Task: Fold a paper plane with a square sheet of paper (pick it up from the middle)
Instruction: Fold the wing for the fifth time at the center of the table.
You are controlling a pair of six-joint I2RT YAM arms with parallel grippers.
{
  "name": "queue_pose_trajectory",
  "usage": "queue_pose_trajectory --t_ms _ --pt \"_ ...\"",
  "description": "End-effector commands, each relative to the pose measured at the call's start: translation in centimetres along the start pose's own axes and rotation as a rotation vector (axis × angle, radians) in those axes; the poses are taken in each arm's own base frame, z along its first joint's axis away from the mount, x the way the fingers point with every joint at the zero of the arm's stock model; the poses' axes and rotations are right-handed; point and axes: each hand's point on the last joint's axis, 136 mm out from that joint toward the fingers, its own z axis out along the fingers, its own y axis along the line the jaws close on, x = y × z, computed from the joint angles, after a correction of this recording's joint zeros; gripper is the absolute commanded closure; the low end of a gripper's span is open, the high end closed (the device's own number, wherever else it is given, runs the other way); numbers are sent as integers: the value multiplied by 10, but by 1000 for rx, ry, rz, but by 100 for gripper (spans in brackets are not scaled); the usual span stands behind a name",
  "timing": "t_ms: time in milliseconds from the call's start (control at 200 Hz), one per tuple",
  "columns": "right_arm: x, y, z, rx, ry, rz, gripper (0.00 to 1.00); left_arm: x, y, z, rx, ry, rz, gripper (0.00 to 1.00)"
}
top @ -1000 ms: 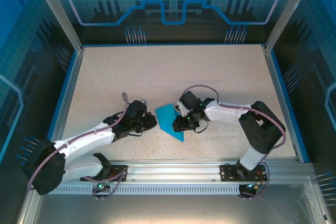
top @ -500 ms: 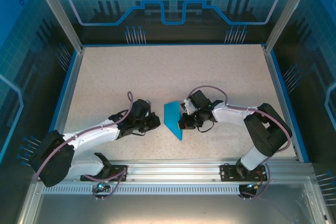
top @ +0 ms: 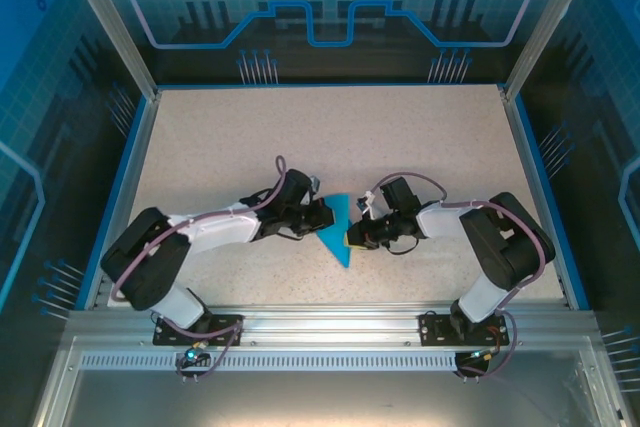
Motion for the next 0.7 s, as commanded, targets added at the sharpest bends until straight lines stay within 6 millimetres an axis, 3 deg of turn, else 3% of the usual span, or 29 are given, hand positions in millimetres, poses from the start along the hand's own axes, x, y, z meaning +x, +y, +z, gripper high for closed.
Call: queue_pose_trajectory --t_ms 0,105,260,695 --pt "4 -11 -5 34 13 12 86 1 -21 19 52 58 44 93" --pt "4 -25 -8 78 3 52 83 -1 -24 38 48 78 34 96" --pt "7 -30 -9 95 10 57 77 -7 -27 47 55 74 33 97" --pt "10 -41 -23 234 -28 67 67 1 -8 76 1 132 20 97"
